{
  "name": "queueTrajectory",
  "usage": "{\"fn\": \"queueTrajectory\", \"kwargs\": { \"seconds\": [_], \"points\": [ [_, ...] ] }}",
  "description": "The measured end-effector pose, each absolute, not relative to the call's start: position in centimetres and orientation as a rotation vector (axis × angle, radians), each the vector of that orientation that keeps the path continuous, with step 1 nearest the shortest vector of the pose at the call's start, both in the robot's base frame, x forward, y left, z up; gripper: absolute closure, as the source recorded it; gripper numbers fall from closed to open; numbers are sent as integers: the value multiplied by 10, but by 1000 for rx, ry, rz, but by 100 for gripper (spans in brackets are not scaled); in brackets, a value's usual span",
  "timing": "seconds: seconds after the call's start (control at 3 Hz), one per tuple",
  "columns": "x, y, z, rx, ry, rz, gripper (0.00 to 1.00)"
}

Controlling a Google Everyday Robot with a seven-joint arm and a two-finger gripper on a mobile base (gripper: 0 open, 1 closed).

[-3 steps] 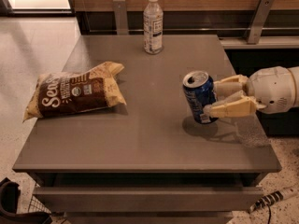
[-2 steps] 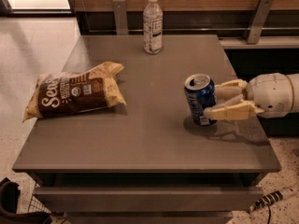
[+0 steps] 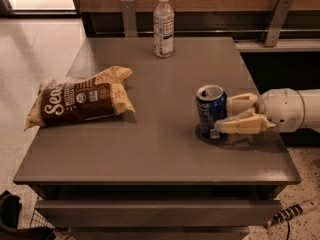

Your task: Place pepsi can upright

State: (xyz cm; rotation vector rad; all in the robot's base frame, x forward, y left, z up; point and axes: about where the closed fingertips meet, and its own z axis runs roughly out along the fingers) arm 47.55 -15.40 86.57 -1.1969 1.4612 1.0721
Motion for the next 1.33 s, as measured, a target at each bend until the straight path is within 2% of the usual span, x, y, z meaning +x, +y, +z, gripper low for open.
{"fn": "queueTrajectory", "kwargs": {
  "seconds": [0.67, 1.33],
  "points": [
    [482, -171, 847, -1094, 1476, 1095, 100],
    [483, -167, 848, -1102, 1471, 1101, 59]
  ]
}}
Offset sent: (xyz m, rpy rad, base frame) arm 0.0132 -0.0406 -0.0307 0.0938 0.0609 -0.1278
